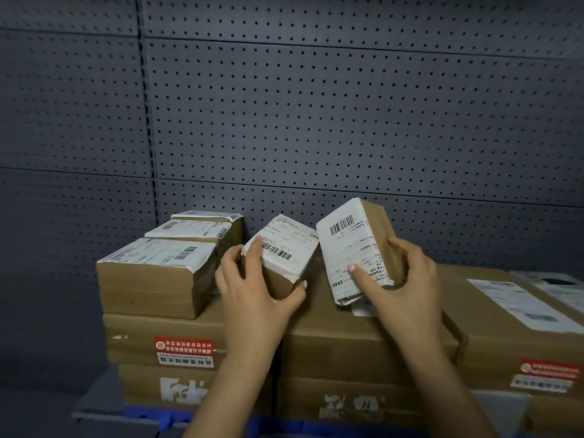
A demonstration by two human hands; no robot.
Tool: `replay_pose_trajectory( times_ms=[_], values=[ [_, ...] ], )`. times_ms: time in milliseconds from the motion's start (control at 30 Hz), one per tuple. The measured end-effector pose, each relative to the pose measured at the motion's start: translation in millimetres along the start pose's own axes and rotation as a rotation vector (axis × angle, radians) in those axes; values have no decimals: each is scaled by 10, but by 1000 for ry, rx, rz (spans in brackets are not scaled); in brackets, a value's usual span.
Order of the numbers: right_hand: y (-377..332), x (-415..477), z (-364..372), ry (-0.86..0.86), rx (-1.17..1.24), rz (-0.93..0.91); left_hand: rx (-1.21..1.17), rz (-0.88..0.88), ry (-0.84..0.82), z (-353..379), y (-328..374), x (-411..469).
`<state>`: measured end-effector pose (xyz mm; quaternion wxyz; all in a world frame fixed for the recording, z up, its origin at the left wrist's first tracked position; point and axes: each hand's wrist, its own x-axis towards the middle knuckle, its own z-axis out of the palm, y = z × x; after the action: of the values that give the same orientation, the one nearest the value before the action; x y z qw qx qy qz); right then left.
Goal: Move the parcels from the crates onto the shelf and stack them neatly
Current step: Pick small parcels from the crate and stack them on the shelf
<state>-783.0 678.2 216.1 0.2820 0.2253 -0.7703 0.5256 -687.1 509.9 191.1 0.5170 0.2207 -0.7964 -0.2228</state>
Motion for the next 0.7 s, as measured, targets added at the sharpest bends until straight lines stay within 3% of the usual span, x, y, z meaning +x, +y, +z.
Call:
replay_pose_trajectory(
  times_ms=[133,233,400,700],
  values=[
    [70,25,14,-34,28,-20,137,-48,23,36,-5,-10],
    [115,28,19,-40,43,-36,251,33,32,56,-24,-58],
    [132,39,38,-42,81,-45,187,228,18,86,-47,-83],
    [114,29,66,-28,105,-19,295,258,-36,187,-198,214]
  ],
)
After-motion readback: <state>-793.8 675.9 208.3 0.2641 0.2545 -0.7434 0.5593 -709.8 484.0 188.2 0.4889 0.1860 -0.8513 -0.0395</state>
